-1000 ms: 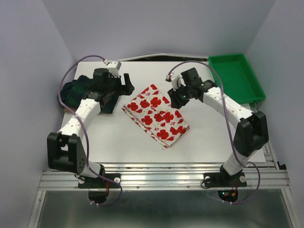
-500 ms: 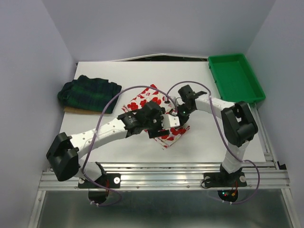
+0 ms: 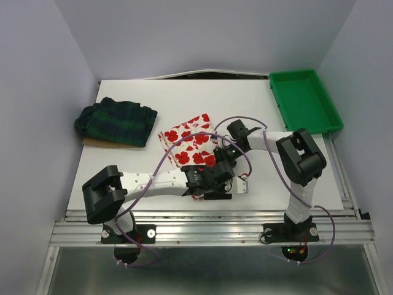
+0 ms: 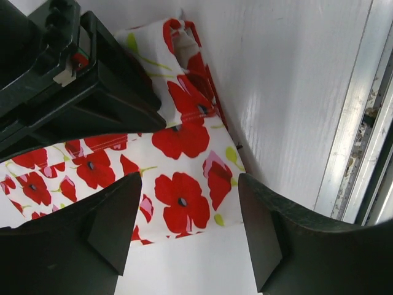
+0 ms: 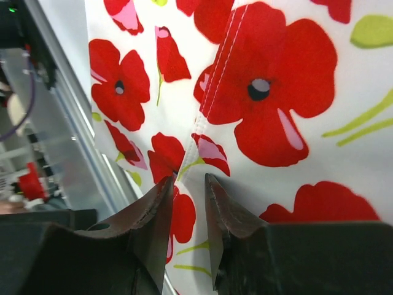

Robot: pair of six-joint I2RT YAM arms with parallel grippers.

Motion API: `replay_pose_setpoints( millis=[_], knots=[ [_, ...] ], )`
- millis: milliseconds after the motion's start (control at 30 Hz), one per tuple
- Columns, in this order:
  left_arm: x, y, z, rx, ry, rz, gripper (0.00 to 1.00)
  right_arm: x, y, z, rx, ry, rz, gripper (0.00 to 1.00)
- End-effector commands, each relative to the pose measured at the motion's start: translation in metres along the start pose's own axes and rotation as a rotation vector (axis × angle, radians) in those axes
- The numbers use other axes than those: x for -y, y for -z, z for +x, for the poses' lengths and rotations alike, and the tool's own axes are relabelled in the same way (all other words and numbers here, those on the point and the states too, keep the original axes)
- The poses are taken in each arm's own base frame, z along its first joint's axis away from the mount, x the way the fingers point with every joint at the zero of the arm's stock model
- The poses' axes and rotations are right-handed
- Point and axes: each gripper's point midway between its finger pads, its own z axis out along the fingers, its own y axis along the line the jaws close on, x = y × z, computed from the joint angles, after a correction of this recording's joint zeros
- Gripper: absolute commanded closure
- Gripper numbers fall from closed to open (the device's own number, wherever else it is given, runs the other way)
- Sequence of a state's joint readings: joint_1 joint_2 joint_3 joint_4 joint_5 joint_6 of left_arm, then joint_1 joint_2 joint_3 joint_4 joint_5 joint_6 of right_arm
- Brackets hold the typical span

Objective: Fold and stack the skirts
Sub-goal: Fold the skirt

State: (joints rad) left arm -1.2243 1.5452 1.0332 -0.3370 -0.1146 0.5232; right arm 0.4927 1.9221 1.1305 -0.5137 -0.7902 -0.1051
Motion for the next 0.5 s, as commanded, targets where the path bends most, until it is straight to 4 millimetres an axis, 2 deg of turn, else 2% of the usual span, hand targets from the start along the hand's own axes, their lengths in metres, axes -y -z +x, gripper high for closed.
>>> replay_pose_setpoints(
  millis=[0,167,300,467],
  knots=[
    [-0.003,-0.015,0.006,-0.041,0.017,-0.071,0.3,-0.004,-0.017,-0.003,-0.007,-0.126,-0.062,0.67],
    [0.01,-0.03,0.022,-0.111,0.001,-0.032,0.34,-0.005,-0.024,0.002,-0.016,-0.196,-0.089,0.67],
    [0.024,-0.039,0.041,-0.172,0.013,-0.016,0.34,0.009,-0.029,0.007,-0.022,-0.214,-0.029,0.68],
    [0.03,-0.052,0.069,-0.244,0.022,-0.049,0.47,0.018,-0.035,0.014,-0.045,-0.248,-0.003,0.69]
  ],
)
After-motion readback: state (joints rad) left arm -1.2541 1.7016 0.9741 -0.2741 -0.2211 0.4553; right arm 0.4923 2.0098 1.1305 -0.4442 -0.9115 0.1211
